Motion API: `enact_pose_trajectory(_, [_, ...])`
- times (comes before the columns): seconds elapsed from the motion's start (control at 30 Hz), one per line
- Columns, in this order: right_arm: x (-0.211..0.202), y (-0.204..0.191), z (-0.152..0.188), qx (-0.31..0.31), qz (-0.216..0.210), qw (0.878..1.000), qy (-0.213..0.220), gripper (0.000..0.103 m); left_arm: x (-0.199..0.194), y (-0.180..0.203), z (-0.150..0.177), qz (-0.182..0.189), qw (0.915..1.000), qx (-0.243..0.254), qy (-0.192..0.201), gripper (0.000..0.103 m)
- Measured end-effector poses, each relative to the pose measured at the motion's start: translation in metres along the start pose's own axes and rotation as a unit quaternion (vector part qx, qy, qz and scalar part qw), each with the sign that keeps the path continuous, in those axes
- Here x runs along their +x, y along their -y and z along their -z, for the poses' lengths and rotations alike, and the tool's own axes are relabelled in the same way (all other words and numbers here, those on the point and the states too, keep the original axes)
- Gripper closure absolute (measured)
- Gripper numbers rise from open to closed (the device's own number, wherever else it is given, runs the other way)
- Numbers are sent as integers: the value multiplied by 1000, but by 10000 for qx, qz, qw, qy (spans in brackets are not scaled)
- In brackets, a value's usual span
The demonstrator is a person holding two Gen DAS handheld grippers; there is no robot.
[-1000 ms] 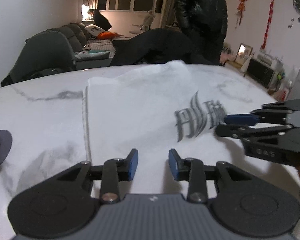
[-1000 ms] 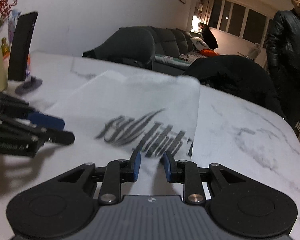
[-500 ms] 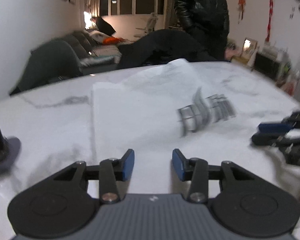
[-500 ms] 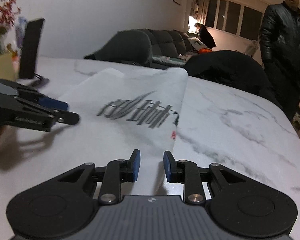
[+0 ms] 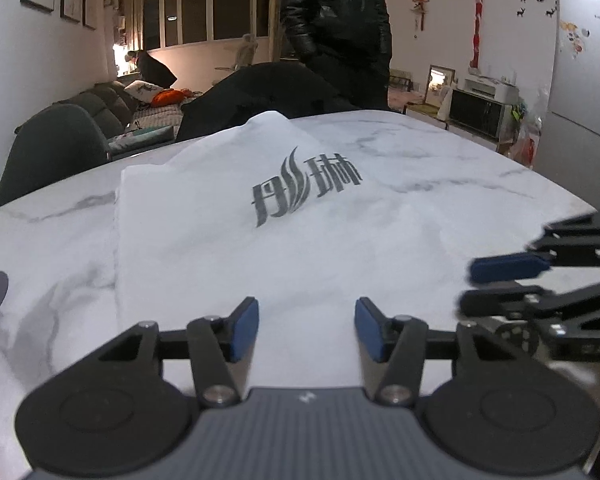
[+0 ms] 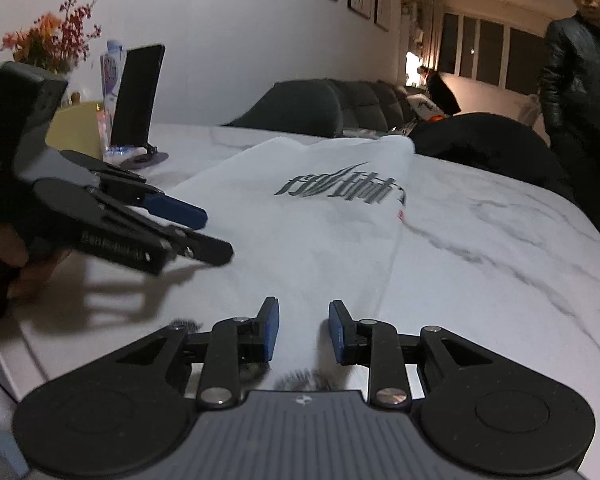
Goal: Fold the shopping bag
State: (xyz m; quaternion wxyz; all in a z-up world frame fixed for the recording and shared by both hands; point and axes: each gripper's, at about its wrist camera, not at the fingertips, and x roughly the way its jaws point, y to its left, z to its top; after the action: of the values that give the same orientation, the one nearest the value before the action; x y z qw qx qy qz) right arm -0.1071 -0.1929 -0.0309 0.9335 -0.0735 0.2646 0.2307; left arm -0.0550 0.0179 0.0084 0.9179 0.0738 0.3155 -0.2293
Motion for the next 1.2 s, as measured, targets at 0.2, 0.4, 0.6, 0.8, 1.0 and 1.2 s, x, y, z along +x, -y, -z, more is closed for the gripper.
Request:
enact_pose_trajectory(0.2, [-34, 1, 27, 95, 108, 9997, 187, 76, -5, -4, 4, -22, 10000, 84, -39, 42])
enact_pose_trajectory(0.4, [-49, 15, 15, 284, -125, 9994, -130, 76, -9, -1, -11, 456, 9985, 247, -158, 53])
enact_pose_trajectory(0.6, [-32, 40, -25, 563, 42, 9982, -186, 76, 2, 18, -37, 840, 9921, 929, -85, 48])
enact_pose_trajectory(0.8, [9, 55, -61, 691, 24, 9972, -292, 76, 37, 28, -35, 1305, 9816, 1388, -161, 47])
enact_pose_trajectory(1.0, [56, 54, -84, 627, 29, 9971, -436, 76, 43, 21, -26, 1605, 9793, 1233, -41, 34])
enact_pose_trajectory(1.2, [110, 48, -92, 287, 100, 9964, -788, 77, 44, 25, -25, 1691, 9765, 1335, -98, 23])
